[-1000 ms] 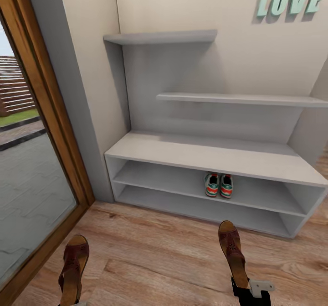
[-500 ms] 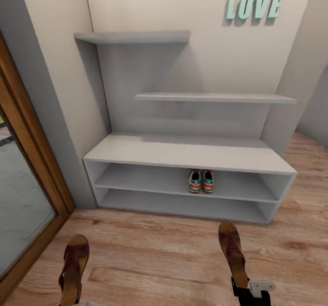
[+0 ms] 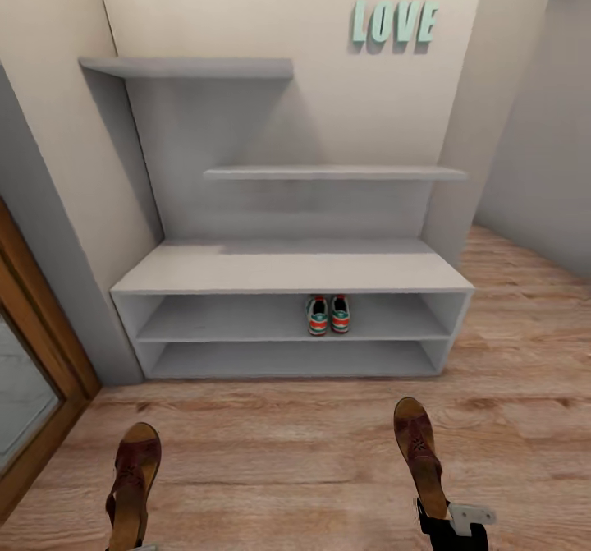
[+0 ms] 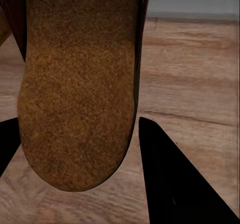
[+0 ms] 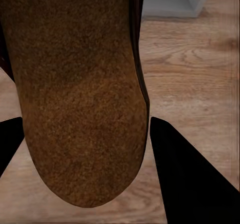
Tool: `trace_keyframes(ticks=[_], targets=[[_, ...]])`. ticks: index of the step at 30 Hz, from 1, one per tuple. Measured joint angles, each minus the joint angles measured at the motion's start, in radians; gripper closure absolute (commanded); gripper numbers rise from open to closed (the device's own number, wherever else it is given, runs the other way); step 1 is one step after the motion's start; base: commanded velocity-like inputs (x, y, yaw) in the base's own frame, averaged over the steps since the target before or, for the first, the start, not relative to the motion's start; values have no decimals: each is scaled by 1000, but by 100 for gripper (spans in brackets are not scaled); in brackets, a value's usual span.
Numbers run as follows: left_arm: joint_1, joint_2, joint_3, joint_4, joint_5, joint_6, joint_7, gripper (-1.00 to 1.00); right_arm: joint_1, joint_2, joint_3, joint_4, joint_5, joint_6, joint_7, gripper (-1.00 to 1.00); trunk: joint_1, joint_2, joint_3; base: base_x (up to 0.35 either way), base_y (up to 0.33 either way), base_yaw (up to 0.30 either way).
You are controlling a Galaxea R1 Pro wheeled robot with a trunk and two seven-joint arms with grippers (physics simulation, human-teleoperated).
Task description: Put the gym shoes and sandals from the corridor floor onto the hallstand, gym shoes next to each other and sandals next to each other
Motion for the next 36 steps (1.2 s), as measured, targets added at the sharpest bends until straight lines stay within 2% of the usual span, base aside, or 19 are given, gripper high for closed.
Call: trace_keyframes(ticks=[7, 21, 28, 29, 31, 33, 36], targets=[[0, 0, 0, 0, -2, 0, 0, 100, 0, 1, -1, 0, 0, 0, 0, 100, 0, 0, 0, -1, 0, -229], [0, -1, -3, -1, -3, 1, -1, 100, 0, -2, 0, -1, 0, 2, 0, 100, 0, 0, 0, 0, 0, -9], [-6, -4, -18, 1, -4, 14, -2, 100, 0, -2, -3, -4, -2, 0, -1, 100, 0, 0, 0, 0, 0, 0], [-19, -20, -27, -2, -9, 38, -11, 100, 0, -5, -5, -4, -4, 1, -4, 100, 0, 0, 0, 0, 0, 0], [-58, -34, -37, -3, -8, 73, -13, 100, 0, -21, -9, -5, -7, 2, -5, 100, 0, 0, 0, 0, 0, 0], [-96, -39, -53, -3, -10, 121, -13, 100, 0, -41, -13, -6, -10, 3, -5, 100, 0, 0, 0, 0, 0, 0], [-167, -45, -87, -3, -12, 236, -11, 100, 0, -75, -11, -6, -18, 4, -5, 100, 0, 0, 0, 0, 0, 0]])
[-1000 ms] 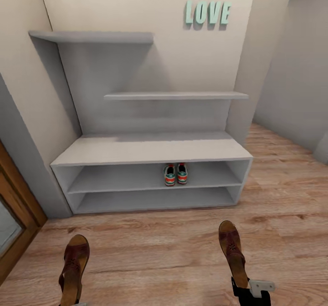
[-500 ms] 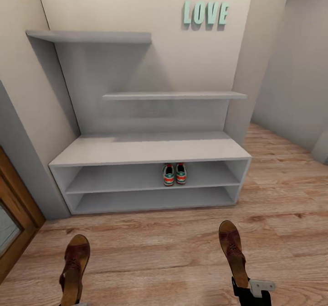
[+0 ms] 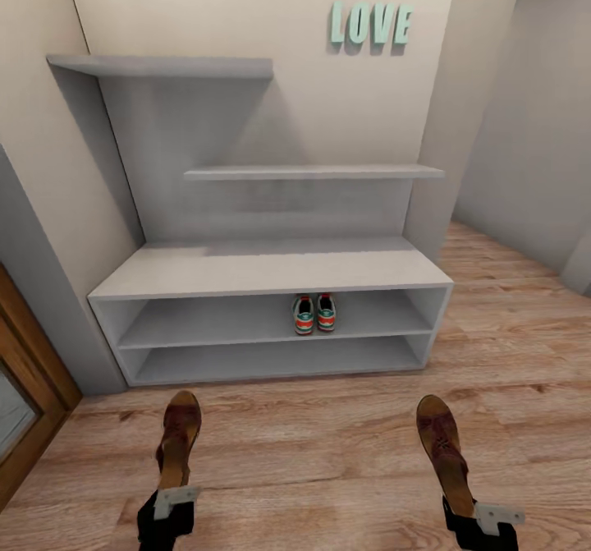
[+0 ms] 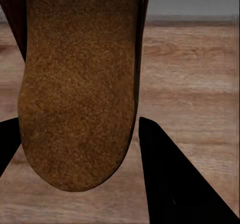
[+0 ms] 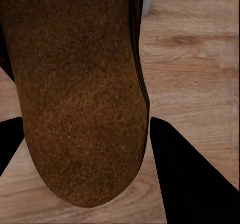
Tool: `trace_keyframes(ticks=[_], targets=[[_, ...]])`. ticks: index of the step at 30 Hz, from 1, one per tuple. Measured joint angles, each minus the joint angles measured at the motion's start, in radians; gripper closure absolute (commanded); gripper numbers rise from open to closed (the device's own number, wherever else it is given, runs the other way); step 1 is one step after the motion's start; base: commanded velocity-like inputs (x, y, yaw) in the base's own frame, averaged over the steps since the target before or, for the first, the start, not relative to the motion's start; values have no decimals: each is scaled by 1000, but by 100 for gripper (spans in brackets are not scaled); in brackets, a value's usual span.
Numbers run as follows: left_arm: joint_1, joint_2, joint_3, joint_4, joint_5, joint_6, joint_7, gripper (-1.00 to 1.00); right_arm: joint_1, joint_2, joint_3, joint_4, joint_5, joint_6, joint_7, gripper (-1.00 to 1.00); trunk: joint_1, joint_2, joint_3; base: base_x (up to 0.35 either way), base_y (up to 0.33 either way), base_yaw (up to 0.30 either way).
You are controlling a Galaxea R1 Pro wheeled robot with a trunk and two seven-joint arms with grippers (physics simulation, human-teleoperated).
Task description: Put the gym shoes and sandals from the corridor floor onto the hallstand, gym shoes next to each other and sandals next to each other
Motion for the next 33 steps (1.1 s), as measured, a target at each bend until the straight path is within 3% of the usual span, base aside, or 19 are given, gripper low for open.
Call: trace_keyframes(ticks=[3, 9, 16, 20, 24, 28, 33], targets=[[-81, -8, -18, -1, 0, 128, 1, 100, 0, -28, -1, -1, -31, 1, 0, 100, 0, 0, 0, 0, 0, 0], [-236, -30, -28, -2, -1, 345, 0, 100, 0, -82, -15, -2, -169, 4, 3, 100, 0, 0, 0, 0, 0, 0], [-381, -61, -29, 1, 0, 524, 0, 100, 0, -134, -20, -1, -270, 7, 1, 100, 0, 0, 0, 0, 0, 0], [-445, -72, -29, 1, 0, 613, 1, 100, 0, -143, -12, 0, -325, 7, 0, 100, 0, 0, 0, 0, 0, 0], [-483, -75, -37, -14, 0, 653, 2, 100, 0, -139, -6, -1, -361, 5, 1, 100, 0, 0, 0, 0, 0, 0], [-481, -70, -79, -23, -1, 660, 0, 100, 0, -131, -4, 1, -368, 5, 2, 100, 0, 0, 0, 0, 0, 0], [-493, -67, -84, -24, 2, 669, -1, 100, 0, -131, -6, 2, -371, 5, 1, 100, 11, -21, -15, 0, 0, 0]])
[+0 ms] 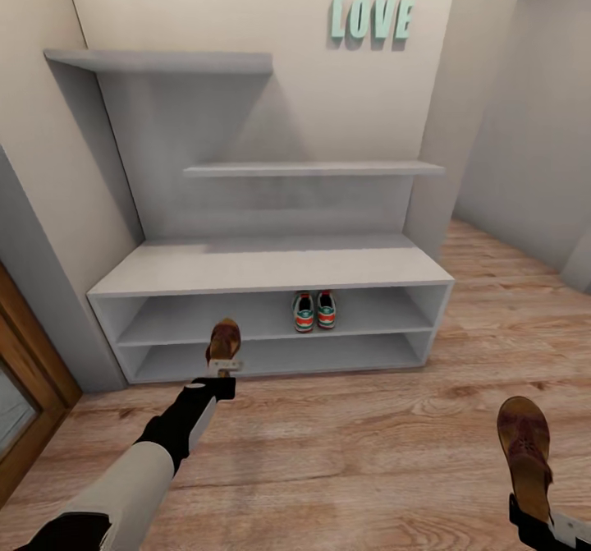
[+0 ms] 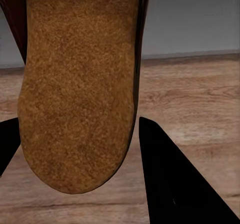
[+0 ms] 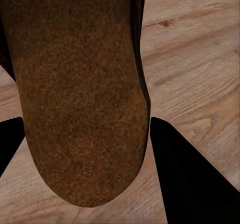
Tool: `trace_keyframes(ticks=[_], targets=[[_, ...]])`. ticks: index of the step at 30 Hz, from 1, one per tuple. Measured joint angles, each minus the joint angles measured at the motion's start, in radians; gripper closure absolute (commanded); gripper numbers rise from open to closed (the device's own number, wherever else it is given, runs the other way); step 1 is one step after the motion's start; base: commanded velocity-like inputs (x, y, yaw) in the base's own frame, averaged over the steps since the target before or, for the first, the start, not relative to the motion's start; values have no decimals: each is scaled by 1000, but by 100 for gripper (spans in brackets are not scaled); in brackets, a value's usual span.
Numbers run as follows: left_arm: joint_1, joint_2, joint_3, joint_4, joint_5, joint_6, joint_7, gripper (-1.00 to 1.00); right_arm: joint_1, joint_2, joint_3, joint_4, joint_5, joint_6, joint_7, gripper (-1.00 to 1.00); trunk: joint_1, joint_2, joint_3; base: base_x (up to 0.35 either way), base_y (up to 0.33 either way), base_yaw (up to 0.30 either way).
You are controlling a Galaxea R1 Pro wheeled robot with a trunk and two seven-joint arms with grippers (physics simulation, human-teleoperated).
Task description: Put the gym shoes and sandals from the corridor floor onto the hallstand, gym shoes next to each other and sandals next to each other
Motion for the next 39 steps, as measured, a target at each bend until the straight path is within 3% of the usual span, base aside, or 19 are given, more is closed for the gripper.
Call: trace_keyframes(ticks=[20, 27, 39], targets=[[3, 1, -3, 16, -2, -1, 1, 100, 0, -2, 2, 3, 2, -1, 0, 100, 77, -140, -87, 0, 0, 0], [14, 0, -5, 11, -3, -12, 3, 100, 0, -3, 2, 17, 2, -2, 1, 100, 77, -140, -88, 52, 0, 0], [14, 0, -3, 11, -2, -17, 2, 100, 0, -3, 2, 17, 2, -3, 1, 100, 76, -140, -88, 317, 0, 0]])
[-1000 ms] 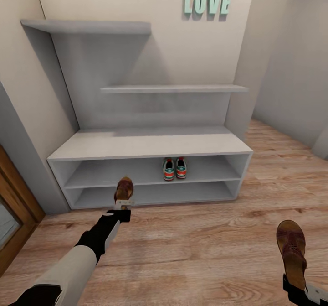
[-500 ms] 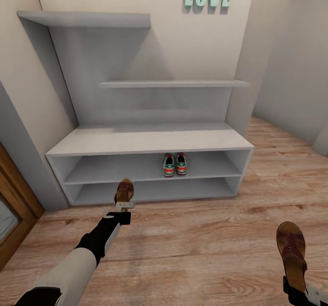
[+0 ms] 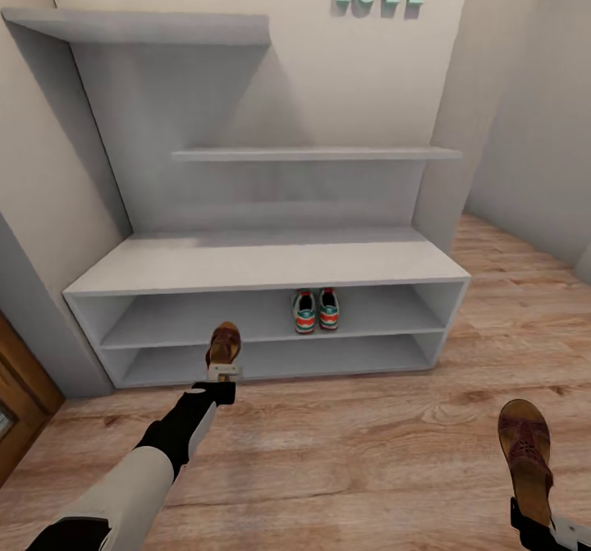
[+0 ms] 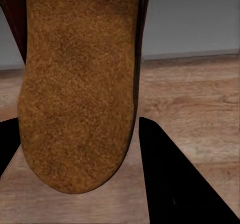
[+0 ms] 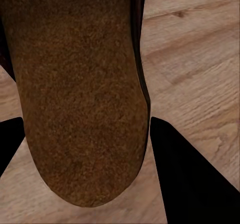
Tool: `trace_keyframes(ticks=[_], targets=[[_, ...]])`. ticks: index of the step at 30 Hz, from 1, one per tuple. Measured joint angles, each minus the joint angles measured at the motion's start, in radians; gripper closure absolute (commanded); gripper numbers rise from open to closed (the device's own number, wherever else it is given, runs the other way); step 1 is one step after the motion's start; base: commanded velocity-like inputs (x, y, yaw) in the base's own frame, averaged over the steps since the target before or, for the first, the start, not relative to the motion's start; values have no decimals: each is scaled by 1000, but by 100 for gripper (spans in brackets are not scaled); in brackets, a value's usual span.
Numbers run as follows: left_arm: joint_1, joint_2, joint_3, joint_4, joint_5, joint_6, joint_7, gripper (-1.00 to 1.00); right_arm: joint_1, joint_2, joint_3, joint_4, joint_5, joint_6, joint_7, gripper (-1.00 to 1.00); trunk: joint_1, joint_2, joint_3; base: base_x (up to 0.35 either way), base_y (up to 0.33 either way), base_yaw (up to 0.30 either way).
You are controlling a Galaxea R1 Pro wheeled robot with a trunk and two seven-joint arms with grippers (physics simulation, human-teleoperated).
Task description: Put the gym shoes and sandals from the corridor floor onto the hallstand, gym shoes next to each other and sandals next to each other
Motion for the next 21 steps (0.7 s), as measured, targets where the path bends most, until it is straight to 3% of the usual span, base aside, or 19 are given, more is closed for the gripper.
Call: trace_keyframes(ticks=[17, 21], targets=[[0, 0, 1, -4, 2, -1, 0, 100, 0, -2, 0, 0, 0, 0, 0, 100, 0, 0, 0, 335, 0, 0], [0, 1, 0, -4, 2, -1, 0, 100, 0, -2, 0, 0, 0, 0, 0, 100, 0, 0, 0, 156, 0, 0]])
